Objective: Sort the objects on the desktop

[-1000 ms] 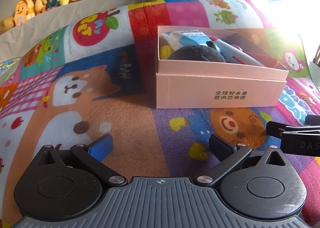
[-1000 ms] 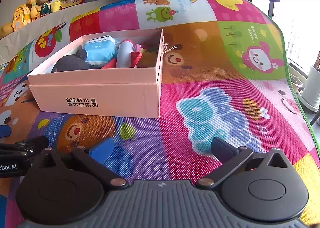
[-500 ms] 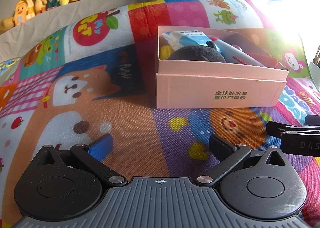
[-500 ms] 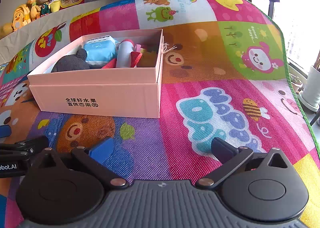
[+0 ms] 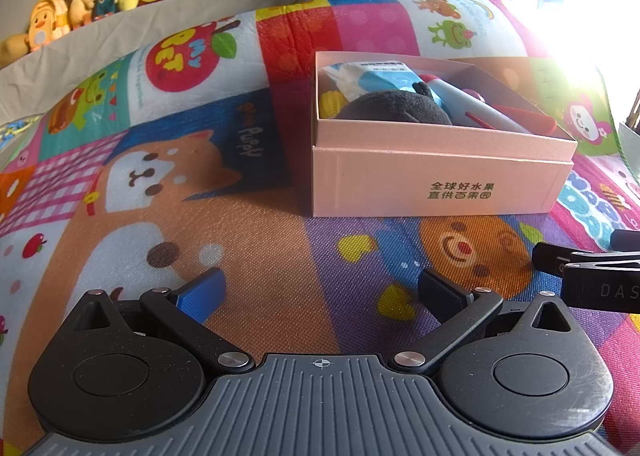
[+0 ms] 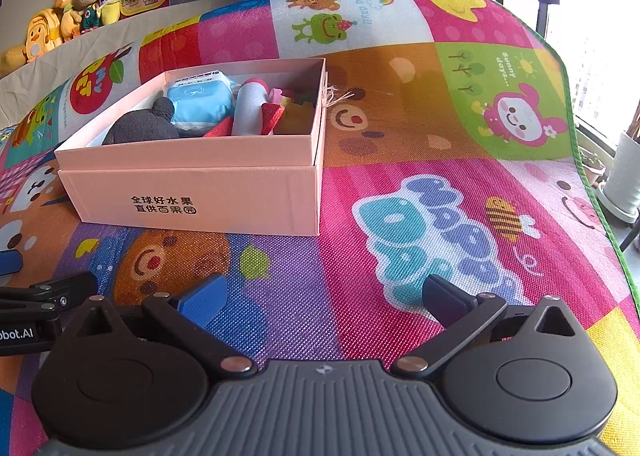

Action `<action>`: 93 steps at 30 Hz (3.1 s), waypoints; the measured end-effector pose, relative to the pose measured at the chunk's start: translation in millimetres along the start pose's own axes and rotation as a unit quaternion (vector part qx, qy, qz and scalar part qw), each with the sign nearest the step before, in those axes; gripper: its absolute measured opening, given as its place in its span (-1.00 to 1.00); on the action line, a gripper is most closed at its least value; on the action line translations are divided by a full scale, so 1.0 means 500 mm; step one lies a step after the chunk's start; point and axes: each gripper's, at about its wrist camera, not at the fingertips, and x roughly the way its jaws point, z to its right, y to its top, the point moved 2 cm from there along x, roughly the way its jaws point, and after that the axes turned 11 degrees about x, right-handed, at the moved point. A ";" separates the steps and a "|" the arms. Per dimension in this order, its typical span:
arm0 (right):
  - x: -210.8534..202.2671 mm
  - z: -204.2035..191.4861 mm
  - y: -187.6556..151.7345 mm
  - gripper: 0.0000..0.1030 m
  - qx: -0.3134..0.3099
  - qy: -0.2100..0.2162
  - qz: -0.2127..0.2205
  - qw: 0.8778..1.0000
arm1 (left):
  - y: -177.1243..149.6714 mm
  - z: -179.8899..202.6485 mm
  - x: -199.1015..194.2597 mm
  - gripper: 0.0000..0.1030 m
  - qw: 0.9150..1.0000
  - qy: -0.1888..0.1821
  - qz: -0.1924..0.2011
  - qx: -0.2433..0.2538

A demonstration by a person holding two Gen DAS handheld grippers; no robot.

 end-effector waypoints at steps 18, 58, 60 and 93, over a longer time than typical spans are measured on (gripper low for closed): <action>0.001 0.000 0.000 1.00 0.000 0.000 0.000 1.000 | 0.000 0.000 -0.001 1.00 1.000 0.000 0.000 0.000; 0.001 0.000 0.000 1.00 0.000 0.000 0.000 1.000 | 0.000 0.000 -0.001 1.00 1.000 0.000 0.000 0.000; 0.001 0.000 0.000 1.00 0.000 0.000 0.000 1.000 | 0.000 0.000 -0.001 1.00 1.000 0.000 0.000 0.000; 0.001 -0.001 0.000 1.00 -0.001 0.000 0.000 1.000 | 0.006 -0.005 -0.002 1.00 1.000 -0.013 -0.023 -0.008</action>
